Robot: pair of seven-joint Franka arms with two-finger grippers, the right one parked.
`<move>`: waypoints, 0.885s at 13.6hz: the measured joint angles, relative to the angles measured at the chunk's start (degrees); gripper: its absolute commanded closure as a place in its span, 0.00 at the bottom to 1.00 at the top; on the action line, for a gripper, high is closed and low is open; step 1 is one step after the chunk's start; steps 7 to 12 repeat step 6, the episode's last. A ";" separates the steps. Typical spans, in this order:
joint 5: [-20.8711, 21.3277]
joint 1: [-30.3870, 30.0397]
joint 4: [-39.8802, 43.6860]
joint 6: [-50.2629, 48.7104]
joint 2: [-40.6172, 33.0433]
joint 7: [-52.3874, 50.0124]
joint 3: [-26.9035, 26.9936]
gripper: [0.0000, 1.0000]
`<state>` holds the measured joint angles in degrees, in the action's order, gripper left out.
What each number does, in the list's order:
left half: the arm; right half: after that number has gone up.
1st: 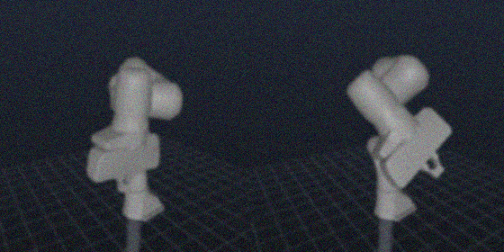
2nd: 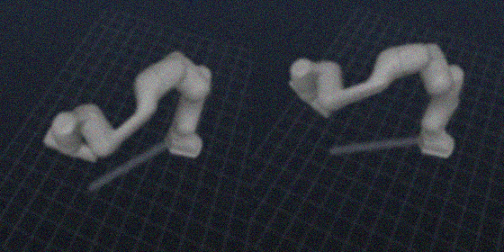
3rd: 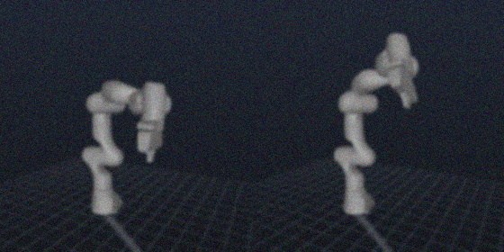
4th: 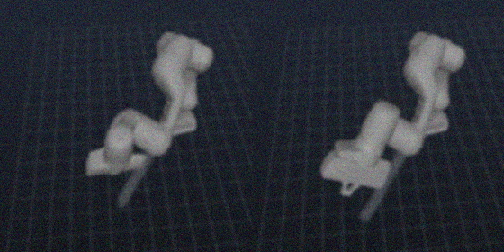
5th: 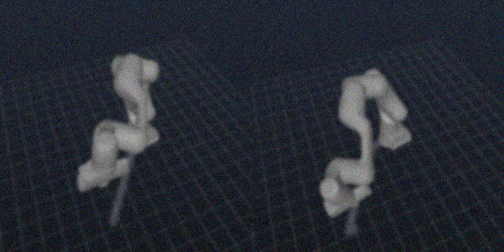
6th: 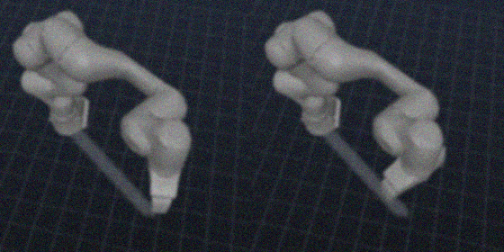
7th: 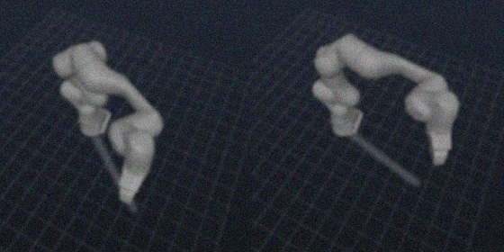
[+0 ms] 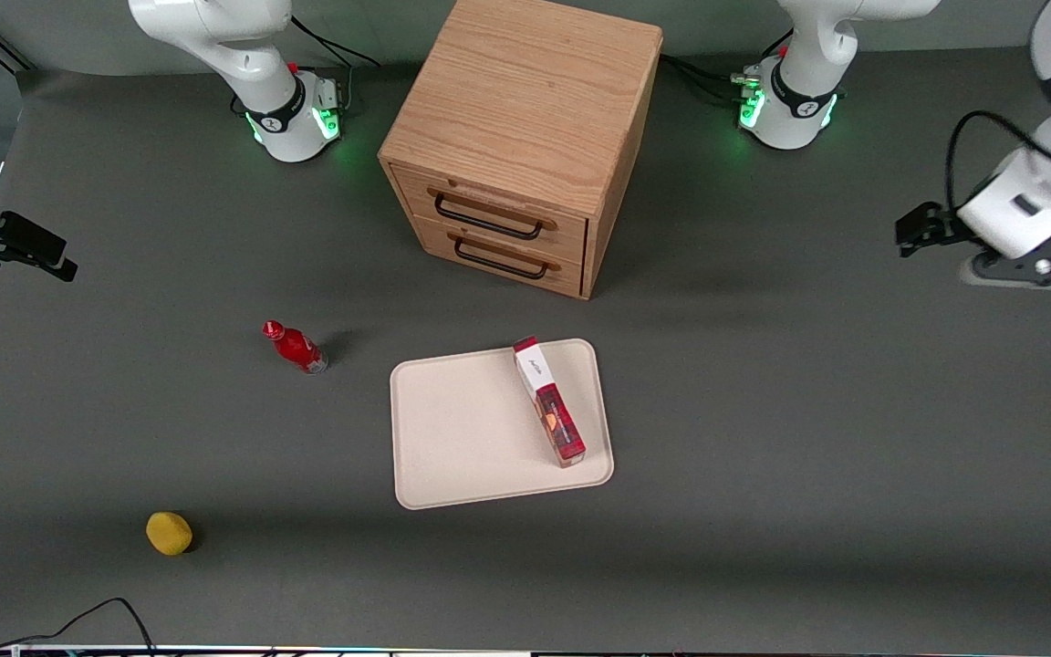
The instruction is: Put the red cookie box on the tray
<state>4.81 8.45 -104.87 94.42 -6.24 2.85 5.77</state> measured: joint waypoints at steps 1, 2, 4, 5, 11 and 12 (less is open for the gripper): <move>-0.34 0.00 0.00 0.00 -0.44 0.39 0.92 0.00; -0.72 0.00 0.03 0.00 -0.57 0.71 1.42 0.00; -1.79 0.02 0.10 0.00 -0.57 1.96 2.11 0.00; -2.23 0.03 0.22 -0.06 -0.57 2.75 2.57 0.00; -2.50 0.07 0.40 -0.26 -0.58 3.36 3.06 0.00; -2.50 0.07 0.40 -0.26 -0.58 3.36 3.06 0.00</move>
